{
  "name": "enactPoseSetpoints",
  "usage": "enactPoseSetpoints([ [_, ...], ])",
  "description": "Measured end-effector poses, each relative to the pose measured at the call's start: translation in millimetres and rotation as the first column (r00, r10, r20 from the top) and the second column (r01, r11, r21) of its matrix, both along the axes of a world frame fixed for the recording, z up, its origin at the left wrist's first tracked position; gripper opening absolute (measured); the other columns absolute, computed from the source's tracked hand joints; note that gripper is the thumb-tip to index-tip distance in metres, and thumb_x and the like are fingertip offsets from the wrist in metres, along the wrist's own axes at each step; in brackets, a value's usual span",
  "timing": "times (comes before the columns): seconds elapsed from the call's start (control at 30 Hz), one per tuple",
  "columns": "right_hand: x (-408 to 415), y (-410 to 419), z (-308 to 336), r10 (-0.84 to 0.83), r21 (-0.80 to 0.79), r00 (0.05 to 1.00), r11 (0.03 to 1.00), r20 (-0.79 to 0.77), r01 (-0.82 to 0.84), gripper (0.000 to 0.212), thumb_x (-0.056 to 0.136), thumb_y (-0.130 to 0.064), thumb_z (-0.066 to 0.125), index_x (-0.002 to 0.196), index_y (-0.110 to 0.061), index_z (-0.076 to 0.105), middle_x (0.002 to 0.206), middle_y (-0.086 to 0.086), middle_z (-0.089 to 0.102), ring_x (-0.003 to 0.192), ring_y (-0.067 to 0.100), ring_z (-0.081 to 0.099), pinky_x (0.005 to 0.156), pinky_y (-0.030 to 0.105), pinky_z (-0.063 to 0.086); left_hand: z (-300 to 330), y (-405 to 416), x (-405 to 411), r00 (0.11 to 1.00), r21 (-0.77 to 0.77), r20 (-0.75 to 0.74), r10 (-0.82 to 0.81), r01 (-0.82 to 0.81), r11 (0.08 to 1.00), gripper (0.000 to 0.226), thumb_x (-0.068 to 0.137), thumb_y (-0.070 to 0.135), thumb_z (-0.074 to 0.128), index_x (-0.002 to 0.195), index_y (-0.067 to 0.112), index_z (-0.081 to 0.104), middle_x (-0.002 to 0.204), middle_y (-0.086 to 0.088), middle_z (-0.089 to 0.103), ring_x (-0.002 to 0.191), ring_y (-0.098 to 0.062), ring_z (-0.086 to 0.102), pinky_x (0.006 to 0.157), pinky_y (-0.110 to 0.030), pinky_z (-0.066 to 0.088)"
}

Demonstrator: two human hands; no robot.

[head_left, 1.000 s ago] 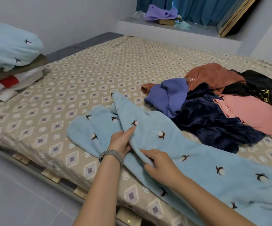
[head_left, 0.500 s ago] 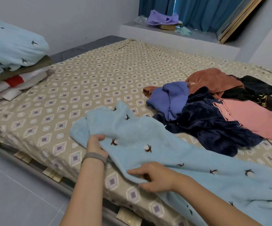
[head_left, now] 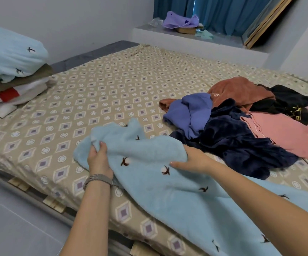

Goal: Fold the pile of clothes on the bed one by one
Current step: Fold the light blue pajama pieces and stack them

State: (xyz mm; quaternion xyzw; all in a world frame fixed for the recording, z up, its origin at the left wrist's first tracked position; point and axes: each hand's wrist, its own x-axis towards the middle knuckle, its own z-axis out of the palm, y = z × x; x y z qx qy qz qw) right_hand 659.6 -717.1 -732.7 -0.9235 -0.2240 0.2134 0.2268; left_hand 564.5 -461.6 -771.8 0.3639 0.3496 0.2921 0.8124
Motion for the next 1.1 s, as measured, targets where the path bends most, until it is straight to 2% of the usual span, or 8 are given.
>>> enactPoseSetpoints([
  [0.1,-2,2,-9,-0.026,0.037,0.999,0.999,0.027,0.025,0.068,0.081,-0.050,0.071,0.138,-0.036,0.037,0.130,-0.008,0.055,0.119,0.018,0.052,0.092,0.031,0.042,2,6,-2,0.996,0.134,0.012,0.089,-0.090,0.987,0.029,0.094,-0.003,0.050,0.112,0.017,0.062,0.104,-0.008,0.067,0.088,-0.021,0.063,0.080,-0.034,0.053],
  [0.27,-2,3,-16,0.014,0.005,0.994,1.000,0.106,-0.015,0.067,0.071,-0.054,0.077,0.126,-0.040,0.042,0.113,-0.012,0.059,0.107,0.017,0.055,0.086,0.037,0.048,-3,12,-24,0.645,0.176,-0.743,0.177,-0.067,0.982,0.059,0.075,0.035,0.066,0.125,0.008,0.053,0.133,-0.016,0.048,0.123,-0.033,0.048,0.094,-0.041,0.043],
  [0.4,5,26,-6,0.110,-0.009,0.953,0.994,0.281,-0.112,0.068,0.060,-0.073,0.070,0.113,-0.032,0.057,0.100,-0.007,0.061,0.094,0.015,0.056,0.080,0.037,0.048,2,5,-20,0.903,0.124,-0.423,0.069,-0.018,0.992,0.046,0.079,0.027,0.075,0.119,0.010,0.061,0.117,-0.006,0.065,0.094,-0.020,0.061,0.083,-0.029,0.048],
  [0.53,16,79,5,0.108,0.110,0.973,0.985,0.206,-0.132,0.048,0.082,-0.062,0.062,0.083,-0.014,0.061,0.079,0.003,0.061,0.077,0.020,0.056,0.069,0.035,0.041,-7,8,-21,0.896,0.173,-0.436,-0.082,0.173,0.970,0.064,0.066,0.044,0.081,0.121,0.021,0.059,0.119,-0.001,0.066,0.101,-0.021,0.062,0.096,-0.036,0.049],
  [0.73,48,159,-2,0.032,0.030,0.995,0.999,-0.099,-0.029,0.072,0.086,-0.058,0.061,0.134,-0.004,0.051,0.132,0.006,0.055,0.123,0.026,0.052,0.088,0.028,0.038,-14,19,-16,0.892,0.214,-0.429,-0.143,0.254,0.943,0.060,0.051,0.070,0.074,0.098,0.035,0.063,0.112,0.001,0.066,0.106,-0.024,0.062,0.097,-0.041,0.050],
  [0.83,56,178,-15,-0.044,0.103,0.969,0.992,-0.242,0.071,0.083,0.059,-0.063,0.080,0.113,-0.003,0.062,0.108,0.005,0.067,0.097,0.024,0.066,0.077,0.033,0.053,-9,28,-13,0.961,0.073,-0.233,-0.149,0.170,0.983,0.041,0.075,0.046,0.075,0.106,0.020,0.067,0.105,-0.004,0.073,0.095,-0.022,0.069,0.083,-0.037,0.056],
  [0.93,54,193,-22,0.018,0.223,0.955,0.974,-0.295,0.051,0.047,0.074,-0.038,0.082,0.101,-0.004,0.066,0.093,0.008,0.070,0.074,0.013,0.065,0.062,0.026,0.051,-3,38,-16,0.997,-0.034,-0.029,-0.065,0.065,0.997,0.020,0.091,0.017,0.065,0.110,0.010,0.066,0.102,-0.007,0.073,0.093,-0.022,0.070,0.074,-0.032,0.056],
  [1.1,64,210,-13,0.036,0.639,0.963,0.755,-0.267,0.149,0.039,0.081,-0.027,0.078,0.111,-0.008,0.062,0.108,0.008,0.071,0.090,0.019,0.068,0.078,0.032,0.056,-10,55,-20,0.996,0.109,-0.021,0.091,-0.089,0.990,0.020,0.088,0.000,0.064,0.104,0.012,0.065,0.090,0.003,0.074,0.080,-0.014,0.071,0.066,-0.027,0.058],
])
